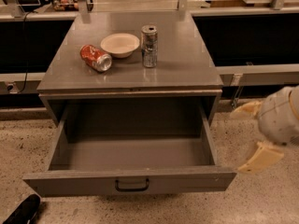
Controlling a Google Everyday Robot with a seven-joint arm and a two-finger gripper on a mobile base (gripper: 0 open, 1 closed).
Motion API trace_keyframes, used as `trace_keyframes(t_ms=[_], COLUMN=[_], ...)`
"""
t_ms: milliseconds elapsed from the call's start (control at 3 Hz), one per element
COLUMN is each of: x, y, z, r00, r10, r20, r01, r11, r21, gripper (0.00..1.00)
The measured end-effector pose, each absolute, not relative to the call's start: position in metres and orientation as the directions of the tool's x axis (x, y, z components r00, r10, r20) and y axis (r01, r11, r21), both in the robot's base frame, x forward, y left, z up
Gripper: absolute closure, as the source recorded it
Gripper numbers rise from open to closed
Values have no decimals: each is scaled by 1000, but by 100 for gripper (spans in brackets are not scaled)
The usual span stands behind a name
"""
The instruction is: Close top drawer
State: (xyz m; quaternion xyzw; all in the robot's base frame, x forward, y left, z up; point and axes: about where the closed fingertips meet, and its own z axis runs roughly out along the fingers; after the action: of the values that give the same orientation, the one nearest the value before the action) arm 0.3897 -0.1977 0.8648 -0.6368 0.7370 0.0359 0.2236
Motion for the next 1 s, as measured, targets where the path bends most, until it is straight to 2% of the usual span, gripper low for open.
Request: trace_keyframes(t_ms=[333, 1000], x=[357, 346], y=[-201, -192], z=[802, 795], r00=[-68, -24], r10=[-895, -923], r20=[-440, -385], r01=[-966, -969], r11=[170, 116], r21=[-195, -219], gripper=[53, 100])
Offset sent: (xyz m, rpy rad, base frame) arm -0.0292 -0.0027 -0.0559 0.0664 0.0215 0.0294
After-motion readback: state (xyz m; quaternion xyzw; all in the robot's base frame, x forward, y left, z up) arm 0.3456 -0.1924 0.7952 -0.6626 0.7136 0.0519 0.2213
